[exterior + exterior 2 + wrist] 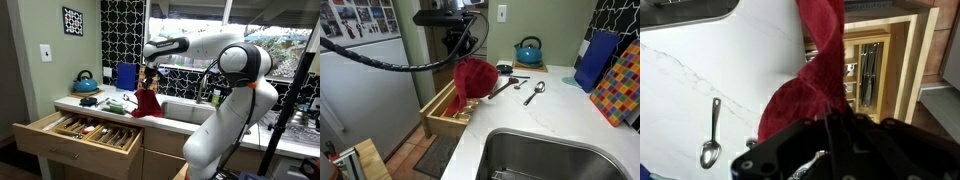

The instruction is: Fold the towel and hang it over the edge of the drawer

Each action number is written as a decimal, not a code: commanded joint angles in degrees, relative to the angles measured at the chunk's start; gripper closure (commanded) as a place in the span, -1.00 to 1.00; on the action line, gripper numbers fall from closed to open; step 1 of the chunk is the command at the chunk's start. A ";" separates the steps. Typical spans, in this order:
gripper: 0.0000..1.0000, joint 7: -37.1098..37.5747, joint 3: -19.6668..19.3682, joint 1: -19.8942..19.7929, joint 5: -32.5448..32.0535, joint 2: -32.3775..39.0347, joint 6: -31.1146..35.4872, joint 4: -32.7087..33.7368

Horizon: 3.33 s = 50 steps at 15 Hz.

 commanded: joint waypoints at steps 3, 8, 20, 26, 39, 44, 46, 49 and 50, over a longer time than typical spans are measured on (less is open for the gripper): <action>0.97 -1.28 -2.22 0.52 0.51 2.79 -1.01 1.54; 0.97 -8.14 -7.60 -1.21 1.41 10.11 -2.24 4.42; 0.97 -0.30 -6.80 -8.72 -4.35 28.02 13.09 12.16; 0.97 13.61 -6.90 -10.34 -13.70 35.21 13.56 17.25; 0.97 23.84 -2.70 -10.67 -8.38 40.05 8.34 21.17; 0.97 22.53 -1.70 -11.39 -1.98 40.36 9.73 23.29; 0.97 22.10 -1.27 -11.43 -0.27 40.62 10.48 23.65; 0.97 21.97 -1.03 -11.57 0.53 41.71 12.09 24.50; 0.97 22.17 -1.03 -11.69 0.78 42.07 13.13 24.78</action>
